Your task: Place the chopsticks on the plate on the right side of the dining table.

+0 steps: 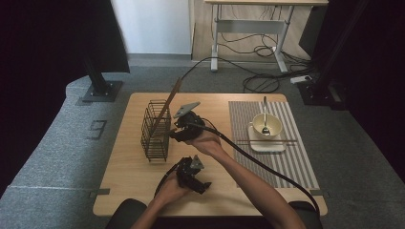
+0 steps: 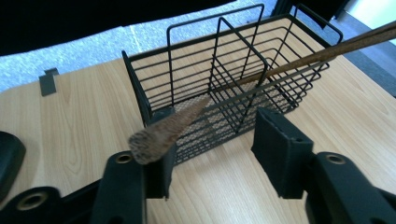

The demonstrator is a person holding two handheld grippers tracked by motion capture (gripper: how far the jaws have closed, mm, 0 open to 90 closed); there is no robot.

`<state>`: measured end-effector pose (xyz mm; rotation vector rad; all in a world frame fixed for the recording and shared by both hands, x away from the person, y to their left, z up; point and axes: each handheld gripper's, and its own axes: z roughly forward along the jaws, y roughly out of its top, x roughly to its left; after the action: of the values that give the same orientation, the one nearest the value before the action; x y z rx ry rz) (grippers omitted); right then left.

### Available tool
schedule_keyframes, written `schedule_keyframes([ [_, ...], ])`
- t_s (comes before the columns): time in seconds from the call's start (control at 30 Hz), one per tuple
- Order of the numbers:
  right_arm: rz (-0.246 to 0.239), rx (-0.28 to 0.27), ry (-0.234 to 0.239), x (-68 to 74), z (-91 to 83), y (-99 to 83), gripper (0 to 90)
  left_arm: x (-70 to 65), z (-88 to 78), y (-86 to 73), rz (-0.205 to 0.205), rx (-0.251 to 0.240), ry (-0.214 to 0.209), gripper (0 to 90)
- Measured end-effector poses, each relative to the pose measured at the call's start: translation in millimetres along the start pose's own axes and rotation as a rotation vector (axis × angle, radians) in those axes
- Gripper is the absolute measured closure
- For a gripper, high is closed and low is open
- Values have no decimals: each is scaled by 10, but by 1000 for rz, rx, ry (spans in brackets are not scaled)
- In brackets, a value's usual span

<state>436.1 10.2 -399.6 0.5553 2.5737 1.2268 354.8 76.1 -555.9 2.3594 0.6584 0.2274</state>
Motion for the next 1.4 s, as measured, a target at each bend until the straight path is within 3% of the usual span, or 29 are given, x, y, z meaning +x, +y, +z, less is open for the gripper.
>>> schedule_keyframes([
  [0.23,-5,-19,21,-13,41,25,591,2,0,1,3,0,-1,0],
  [0.5,-21,-38,34,13,66,45,771,7,-5,1,10,6,-1,0],
  [0.63,-38,-40,18,24,62,45,819,5,-5,1,8,6,-1,0],
  [0.8,-38,-51,23,26,11,55,823,-4,11,-3,-8,-14,-2,0],
  [0.83,-38,-52,26,26,-3,60,823,6,3,-2,5,-4,-2,0],
  [1.4,-6,-75,86,-45,-382,95,823,0,2,-4,1,-4,4,0],
])
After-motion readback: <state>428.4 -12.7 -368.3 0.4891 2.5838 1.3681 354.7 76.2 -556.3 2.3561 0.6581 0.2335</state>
